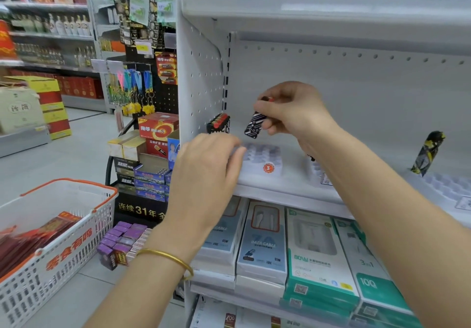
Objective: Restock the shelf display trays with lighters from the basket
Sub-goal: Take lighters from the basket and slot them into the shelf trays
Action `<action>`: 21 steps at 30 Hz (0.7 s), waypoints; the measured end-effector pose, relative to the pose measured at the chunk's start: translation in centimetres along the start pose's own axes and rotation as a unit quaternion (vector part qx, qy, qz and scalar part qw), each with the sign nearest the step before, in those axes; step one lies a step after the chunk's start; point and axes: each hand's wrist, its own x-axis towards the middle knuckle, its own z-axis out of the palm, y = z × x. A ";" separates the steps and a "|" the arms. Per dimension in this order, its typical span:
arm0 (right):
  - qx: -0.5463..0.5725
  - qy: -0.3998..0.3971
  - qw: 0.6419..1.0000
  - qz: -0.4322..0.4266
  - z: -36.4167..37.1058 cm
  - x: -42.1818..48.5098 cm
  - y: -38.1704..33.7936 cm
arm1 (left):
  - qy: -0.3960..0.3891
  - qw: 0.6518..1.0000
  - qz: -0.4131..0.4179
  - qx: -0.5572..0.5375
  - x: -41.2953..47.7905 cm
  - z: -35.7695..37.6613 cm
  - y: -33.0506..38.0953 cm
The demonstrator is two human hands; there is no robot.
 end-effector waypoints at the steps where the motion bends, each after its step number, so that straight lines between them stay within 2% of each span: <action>1: -0.027 0.007 1.000 -0.005 0.3 0.5 0.1 | -0.005 1.000 0.014 0.025 -0.2 0.0 0.0; 4: -0.067 -0.015 0.998 -0.006 1.4 1.4 0.4 | -0.007 0.998 0.044 0.055 -0.5 0.2 0.0; 15: -0.115 -0.108 0.987 0.036 2.5 2.7 0.7 | -0.002 0.996 0.083 0.022 -1.3 0.6 -0.6; 21: -0.208 -0.111 0.972 -0.016 2.8 2.8 0.4 | 0.004 0.996 0.083 0.027 -1.4 0.7 -0.6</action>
